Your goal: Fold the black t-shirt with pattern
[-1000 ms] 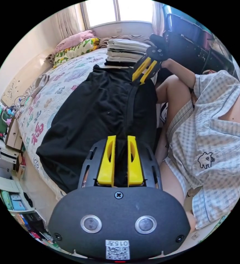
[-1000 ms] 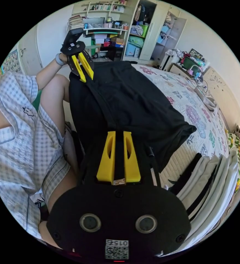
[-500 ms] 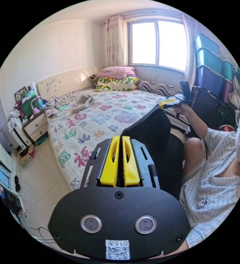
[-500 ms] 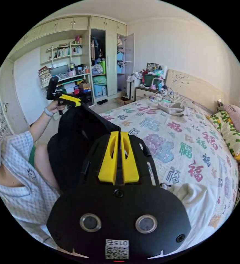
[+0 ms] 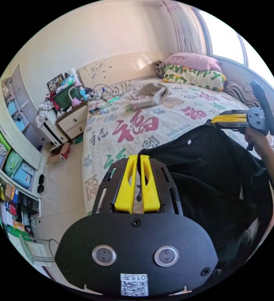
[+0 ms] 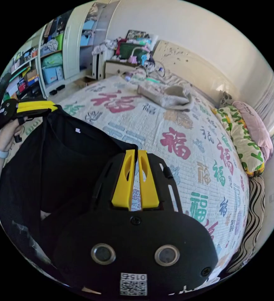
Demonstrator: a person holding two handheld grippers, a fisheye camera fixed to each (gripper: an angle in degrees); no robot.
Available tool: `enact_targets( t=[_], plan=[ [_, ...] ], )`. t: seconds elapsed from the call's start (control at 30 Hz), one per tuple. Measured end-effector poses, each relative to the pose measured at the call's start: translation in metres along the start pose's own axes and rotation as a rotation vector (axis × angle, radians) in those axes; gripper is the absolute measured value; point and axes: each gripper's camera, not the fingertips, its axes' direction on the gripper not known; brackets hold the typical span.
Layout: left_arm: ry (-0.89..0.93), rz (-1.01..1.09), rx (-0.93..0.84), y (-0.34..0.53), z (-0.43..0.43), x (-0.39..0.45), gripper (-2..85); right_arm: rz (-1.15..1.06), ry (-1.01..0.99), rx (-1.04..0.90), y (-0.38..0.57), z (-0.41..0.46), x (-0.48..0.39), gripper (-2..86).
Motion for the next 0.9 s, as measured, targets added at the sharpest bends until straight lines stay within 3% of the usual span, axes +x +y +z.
enact_targets(
  t=[0.13,0.3,0.37,0.47,0.6,0.7,0.9],
  plan=[
    [-0.025,0.094,-0.11,0.007,0.043,-0.002,6.8,-0.043,-0.012,-0.045,-0.006,0.012,0.012,8.3],
    [0.037,0.156,-0.043,0.025,-0.014,-0.018,6.2,-0.109,-0.235,0.048,0.013,-0.053,0.028,6.5],
    [0.192,0.242,0.011,0.045,-0.059,-0.005,5.9,-0.23,-0.417,0.058,0.032,-0.082,0.014,6.4],
    [0.424,0.352,0.016,0.071,-0.092,0.028,6.5,-0.412,-0.464,-0.003,0.054,-0.091,-0.027,7.7],
    [0.506,0.417,-0.063,0.076,-0.08,0.065,6.9,-0.543,-0.463,-0.123,0.055,-0.069,-0.071,8.7],
    [0.551,0.399,-0.191,0.064,-0.037,0.072,6.0,-0.541,-0.48,-0.186,0.036,-0.051,-0.074,6.4],
    [0.667,0.138,-0.087,0.038,-0.041,-0.037,1.4,-0.212,-0.403,-0.071,-0.01,-0.054,0.026,0.0]
  ],
)
